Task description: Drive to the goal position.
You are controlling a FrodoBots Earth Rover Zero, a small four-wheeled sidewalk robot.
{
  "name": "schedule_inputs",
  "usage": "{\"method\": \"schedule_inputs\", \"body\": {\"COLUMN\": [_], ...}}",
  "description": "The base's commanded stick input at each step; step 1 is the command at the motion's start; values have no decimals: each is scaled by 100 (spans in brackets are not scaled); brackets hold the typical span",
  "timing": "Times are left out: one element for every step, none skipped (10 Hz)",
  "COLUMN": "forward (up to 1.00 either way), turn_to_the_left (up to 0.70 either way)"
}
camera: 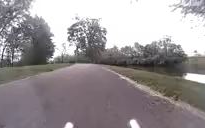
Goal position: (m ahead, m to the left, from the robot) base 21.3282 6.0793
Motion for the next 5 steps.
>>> {"method": "schedule_inputs", "body": {"forward": [70, 70, 70, 70, 70], "turn_to_the_left": [35, 35, 35, 35, 35]}}
